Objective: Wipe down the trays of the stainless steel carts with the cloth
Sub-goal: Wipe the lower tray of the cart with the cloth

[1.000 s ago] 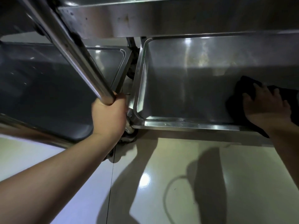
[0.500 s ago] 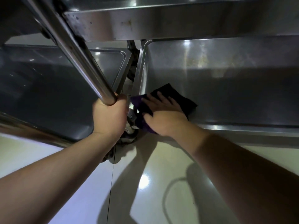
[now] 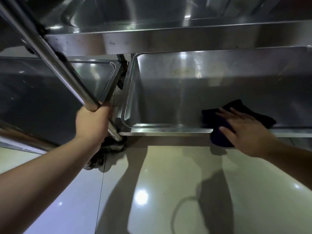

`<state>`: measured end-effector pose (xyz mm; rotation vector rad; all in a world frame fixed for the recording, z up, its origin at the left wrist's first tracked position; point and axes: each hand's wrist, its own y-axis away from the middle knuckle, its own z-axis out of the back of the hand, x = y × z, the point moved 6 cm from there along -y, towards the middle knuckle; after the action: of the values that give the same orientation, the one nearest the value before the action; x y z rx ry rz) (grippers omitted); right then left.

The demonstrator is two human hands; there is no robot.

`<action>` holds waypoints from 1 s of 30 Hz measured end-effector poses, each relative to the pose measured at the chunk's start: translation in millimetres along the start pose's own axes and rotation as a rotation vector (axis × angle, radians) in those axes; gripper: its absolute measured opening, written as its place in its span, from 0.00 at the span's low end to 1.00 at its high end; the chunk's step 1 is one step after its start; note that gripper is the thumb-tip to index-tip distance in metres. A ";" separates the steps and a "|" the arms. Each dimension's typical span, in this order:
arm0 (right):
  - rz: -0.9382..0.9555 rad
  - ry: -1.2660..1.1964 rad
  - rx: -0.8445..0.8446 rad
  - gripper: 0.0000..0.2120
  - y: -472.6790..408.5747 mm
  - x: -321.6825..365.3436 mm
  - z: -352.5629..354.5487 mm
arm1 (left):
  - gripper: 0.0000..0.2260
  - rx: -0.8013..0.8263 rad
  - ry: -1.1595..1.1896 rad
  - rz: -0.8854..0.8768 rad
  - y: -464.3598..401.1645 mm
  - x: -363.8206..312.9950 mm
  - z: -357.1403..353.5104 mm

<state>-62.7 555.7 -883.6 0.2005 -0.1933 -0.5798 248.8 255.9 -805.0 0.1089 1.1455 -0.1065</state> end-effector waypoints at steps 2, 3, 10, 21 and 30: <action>-0.008 0.020 0.041 0.40 5.7 -29.7 0.9 | 0.09 0.003 -0.048 0.029 4.6 5.5 1.7; -0.003 0.024 0.058 0.39 7.0 -37.7 1.5 | 0.09 0.024 -0.090 0.045 9.2 10.0 2.7; 0.020 0.027 0.131 0.37 4.4 -42.3 1.7 | 0.19 0.403 -0.383 0.343 73.1 70.8 -3.1; -0.011 -0.029 0.001 0.30 10.2 -39.9 1.4 | 0.04 0.678 -0.678 -0.480 127.8 -14.1 -127.0; 0.058 -0.103 0.057 0.28 -1.7 -14.4 4.3 | 0.14 0.373 -0.624 -0.612 106.5 -20.1 -226.1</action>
<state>-76.4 561.8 -881.7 0.2195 -0.3144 -0.5274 51.6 393.6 -875.7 0.0449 0.4908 -0.8415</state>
